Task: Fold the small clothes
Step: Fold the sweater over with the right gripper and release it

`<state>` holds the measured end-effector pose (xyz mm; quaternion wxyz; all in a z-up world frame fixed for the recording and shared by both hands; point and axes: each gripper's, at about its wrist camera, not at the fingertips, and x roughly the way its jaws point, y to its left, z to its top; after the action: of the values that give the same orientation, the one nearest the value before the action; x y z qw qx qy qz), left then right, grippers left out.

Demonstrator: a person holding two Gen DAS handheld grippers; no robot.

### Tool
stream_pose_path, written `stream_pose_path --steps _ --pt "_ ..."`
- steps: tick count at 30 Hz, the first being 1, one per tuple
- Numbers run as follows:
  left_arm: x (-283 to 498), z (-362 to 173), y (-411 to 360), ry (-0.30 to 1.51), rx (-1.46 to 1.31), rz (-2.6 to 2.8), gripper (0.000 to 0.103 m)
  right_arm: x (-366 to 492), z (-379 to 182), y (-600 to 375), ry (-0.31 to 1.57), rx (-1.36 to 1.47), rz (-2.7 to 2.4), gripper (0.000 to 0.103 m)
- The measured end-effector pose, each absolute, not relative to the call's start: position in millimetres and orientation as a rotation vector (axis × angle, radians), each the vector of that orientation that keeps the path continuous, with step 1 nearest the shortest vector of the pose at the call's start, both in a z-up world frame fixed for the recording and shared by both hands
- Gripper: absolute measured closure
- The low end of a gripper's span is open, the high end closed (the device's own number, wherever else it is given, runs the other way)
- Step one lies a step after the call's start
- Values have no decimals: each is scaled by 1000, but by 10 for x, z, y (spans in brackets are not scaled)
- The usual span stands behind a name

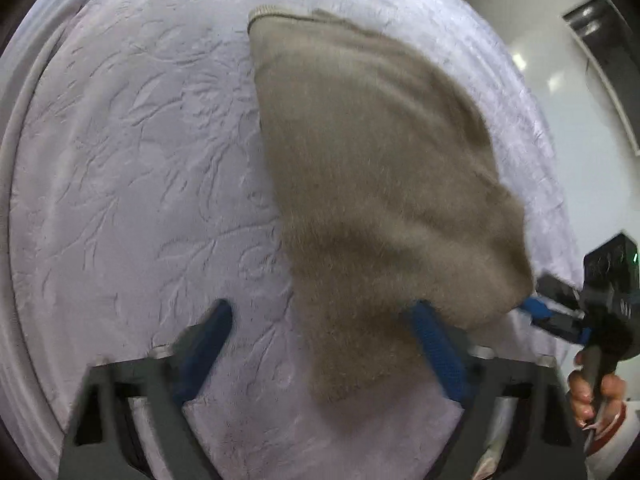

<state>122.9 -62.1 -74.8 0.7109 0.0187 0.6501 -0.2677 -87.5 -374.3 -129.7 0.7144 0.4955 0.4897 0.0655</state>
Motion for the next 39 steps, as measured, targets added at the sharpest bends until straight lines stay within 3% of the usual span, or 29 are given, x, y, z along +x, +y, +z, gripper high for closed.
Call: stream_pose_path --steps 1,2,7,14,16,18,19,20,23,26,33,39 --pt "1202 -776 -693 1458 90 -604 68 -892 -1360 -3760 1075 1122 121 56" --pt "1188 -776 -737 1465 105 -611 73 -829 -1421 -3751 1078 1161 90 91" --pt "1045 -706 -795 1374 218 -618 73 -834 -1323 -3627 1038 1185 73 91" --pt "975 -735 -671 1356 170 -578 72 -897 -1692 -3562 1124 1185 -27 91" --pt "958 -708 -669 1353 177 -568 72 -880 -1609 -3527 1152 1136 -28 85" --pt "958 -687 -672 1365 175 -539 49 -885 -1500 -3491 1224 1049 -55 61" --pt "964 -667 -652 1361 179 -503 18 -892 -1431 -3477 1242 1003 -67 56" --pt "963 -636 -632 1342 178 -477 9 -896 -1330 -3468 1240 957 -78 53" --pt "982 -562 -566 1320 161 -430 9 -864 -1014 -3410 1179 835 -78 54" --pt "1013 -549 -473 1349 136 -397 9 -670 -782 -3245 1149 714 -64 75" --pt "990 -510 -280 1375 166 -325 9 -276 -869 -3076 1185 571 -28 76" --pt "931 -528 -180 1408 146 -337 9 -446 -1172 -3496 1214 739 -161 73"
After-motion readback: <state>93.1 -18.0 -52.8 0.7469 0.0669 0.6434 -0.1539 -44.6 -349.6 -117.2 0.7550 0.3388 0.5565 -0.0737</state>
